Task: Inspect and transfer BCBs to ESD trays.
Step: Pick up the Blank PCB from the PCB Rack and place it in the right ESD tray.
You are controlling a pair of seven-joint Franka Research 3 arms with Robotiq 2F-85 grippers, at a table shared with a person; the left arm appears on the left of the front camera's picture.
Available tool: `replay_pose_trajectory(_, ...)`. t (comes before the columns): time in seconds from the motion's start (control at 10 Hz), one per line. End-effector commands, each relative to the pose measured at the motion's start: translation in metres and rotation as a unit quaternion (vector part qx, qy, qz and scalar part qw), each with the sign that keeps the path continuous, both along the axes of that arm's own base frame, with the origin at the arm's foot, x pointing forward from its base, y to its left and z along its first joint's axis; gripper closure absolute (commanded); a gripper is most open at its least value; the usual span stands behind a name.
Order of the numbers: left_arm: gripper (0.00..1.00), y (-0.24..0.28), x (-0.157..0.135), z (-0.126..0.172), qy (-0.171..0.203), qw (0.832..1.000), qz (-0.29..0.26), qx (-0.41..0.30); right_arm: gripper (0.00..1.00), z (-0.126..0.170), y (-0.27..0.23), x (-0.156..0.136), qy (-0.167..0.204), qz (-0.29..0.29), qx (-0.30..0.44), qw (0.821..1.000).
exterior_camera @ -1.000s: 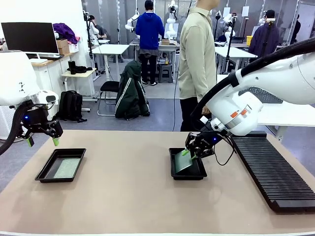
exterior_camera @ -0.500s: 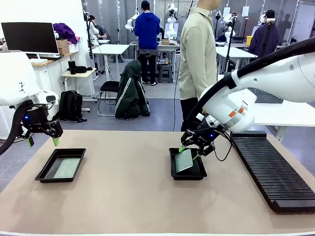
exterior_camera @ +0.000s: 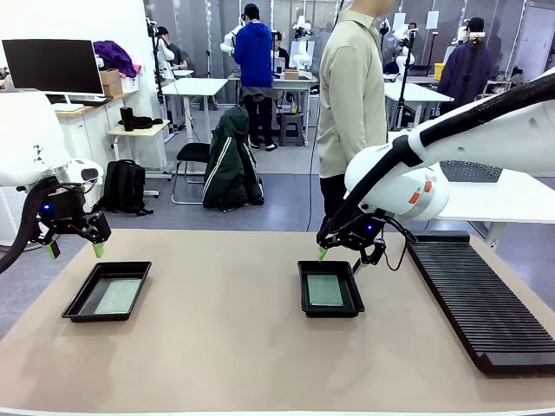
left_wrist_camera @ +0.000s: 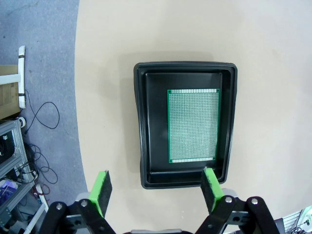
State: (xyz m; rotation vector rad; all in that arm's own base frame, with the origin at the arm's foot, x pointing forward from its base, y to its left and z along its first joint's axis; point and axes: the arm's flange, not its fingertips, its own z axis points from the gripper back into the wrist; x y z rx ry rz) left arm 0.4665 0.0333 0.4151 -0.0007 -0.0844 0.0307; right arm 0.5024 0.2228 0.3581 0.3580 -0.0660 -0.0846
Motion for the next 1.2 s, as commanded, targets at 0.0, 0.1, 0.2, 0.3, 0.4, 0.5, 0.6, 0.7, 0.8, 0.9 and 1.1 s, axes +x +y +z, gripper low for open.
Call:
replay_pose_trajectory(0.0,0.03,0.000,-0.001,-0.002,-0.005,1.000,-0.001,-0.003,0.00,0.018,0.014,-0.002,0.018,-0.006,-0.039,0.999)
replay_pose_trajectory(0.1,0.03,0.000,-0.001,-0.002,-0.005,1.000,-0.001,-0.003,0.00,0.022,0.016,-0.003,0.024,-0.007,-0.051,0.998)
replay_pose_trajectory(0.2,0.03,0.000,-0.001,-0.002,-0.005,1.000,-0.001,-0.003,0.00,0.027,0.017,-0.004,0.025,-0.007,-0.059,0.998)
replay_pose_trajectory(0.3,0.03,0.000,-0.001,-0.002,-0.005,1.000,-0.001,-0.003,0.00,0.030,0.016,-0.005,0.025,-0.014,-0.070,0.997)
replay_pose_trajectory(0.4,0.03,0.000,-0.001,-0.002,-0.005,1.000,-0.001,-0.003,0.00,0.032,0.016,-0.004,0.025,-0.017,-0.079,0.996)
replay_pose_trajectory(0.5,0.03,0.000,-0.001,-0.002,-0.005,1.000,-0.001,-0.003,0.00,0.033,0.018,0.000,0.016,-0.010,-0.083,0.996)
replay_pose_trajectory(0.6,0.03,0.000,-0.001,-0.002,-0.005,1.000,-0.001,-0.003,0.00,0.027,0.010,-0.004,0.021,-0.006,-0.060,0.998)
replay_pose_trajectory(0.7,0.03,0.000,-0.001,-0.002,-0.005,1.000,-0.001,-0.003,0.00,0.027,0.010,-0.004,0.021,-0.006,-0.060,0.998)
replay_pose_trajectory(0.8,0.03,0.000,-0.001,-0.002,-0.005,1.000,-0.001,-0.003,0.00,0.027,0.010,-0.004,0.021,-0.006,-0.060,0.998)
replay_pose_trajectory(0.9,0.03,0.000,-0.001,-0.002,-0.005,1.000,-0.001,-0.003,0.00,0.027,0.010,-0.004,0.021,-0.006,-0.060,0.998)
replay_pose_trajectory(1.1,0.03,0.000,-0.001,-0.002,-0.005,1.000,-0.001,-0.003,0.00,0.027,0.010,-0.004,0.021,-0.006,-0.060,0.998)
